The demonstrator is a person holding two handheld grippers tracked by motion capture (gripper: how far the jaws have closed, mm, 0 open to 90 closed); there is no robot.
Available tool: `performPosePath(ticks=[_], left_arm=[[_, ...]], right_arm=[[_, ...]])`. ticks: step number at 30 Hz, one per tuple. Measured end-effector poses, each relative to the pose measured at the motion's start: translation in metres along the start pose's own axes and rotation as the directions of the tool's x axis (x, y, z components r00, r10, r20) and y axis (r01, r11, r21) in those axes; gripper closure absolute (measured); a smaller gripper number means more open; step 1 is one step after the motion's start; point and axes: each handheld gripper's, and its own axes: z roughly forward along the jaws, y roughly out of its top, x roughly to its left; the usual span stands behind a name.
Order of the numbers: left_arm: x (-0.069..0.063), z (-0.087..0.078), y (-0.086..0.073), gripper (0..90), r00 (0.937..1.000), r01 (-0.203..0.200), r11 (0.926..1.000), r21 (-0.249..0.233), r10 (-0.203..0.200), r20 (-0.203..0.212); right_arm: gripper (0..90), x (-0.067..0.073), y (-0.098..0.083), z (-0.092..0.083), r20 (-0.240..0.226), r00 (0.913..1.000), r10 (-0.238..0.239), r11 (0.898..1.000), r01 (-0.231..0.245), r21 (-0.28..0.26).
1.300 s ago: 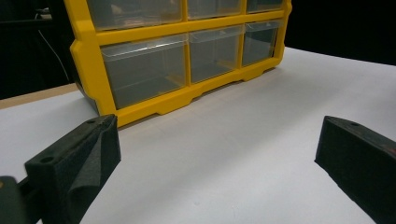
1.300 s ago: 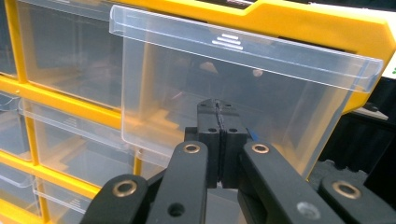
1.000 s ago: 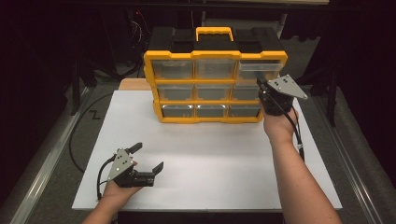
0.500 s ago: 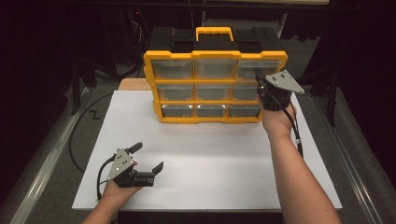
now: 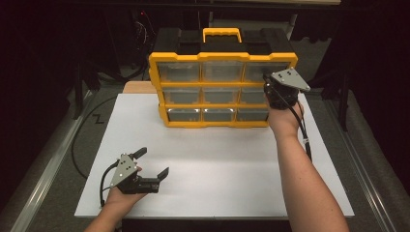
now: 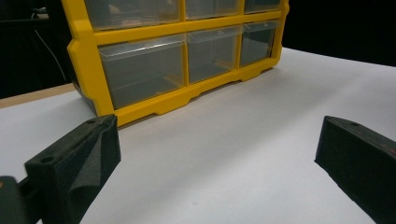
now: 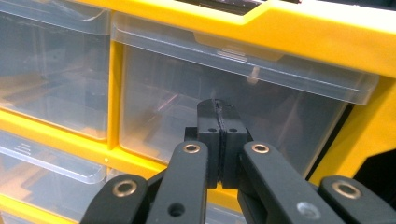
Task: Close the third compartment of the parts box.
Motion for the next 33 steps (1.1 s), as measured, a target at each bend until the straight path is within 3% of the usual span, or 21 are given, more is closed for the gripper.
performPosePath(ticks=[9,21,33], left_arm=[[0.001,0.0,0.0,0.7,1.0,0.002,1.0,0.0,-0.002,-0.002],[0.001,-0.001,0.0,0.7,1.0,0.0,1.0,0.0,0.0,0.0],[0.001,0.001,0.0,0.7,1.0,-0.006,1.0,0.005,0.006,-0.002]], right_arm=[[90.0,0.0,0.001,0.0,-0.002,1.0,-0.005,1.0,0.005,-0.002],[75.1,0.004,-0.014,-0.016,-0.099,0.995,-0.011,0.999,0.014,0.029],[65.3,0.006,-0.045,-0.044,-0.168,0.9852,0.036,0.999,-0.029,0.046]])
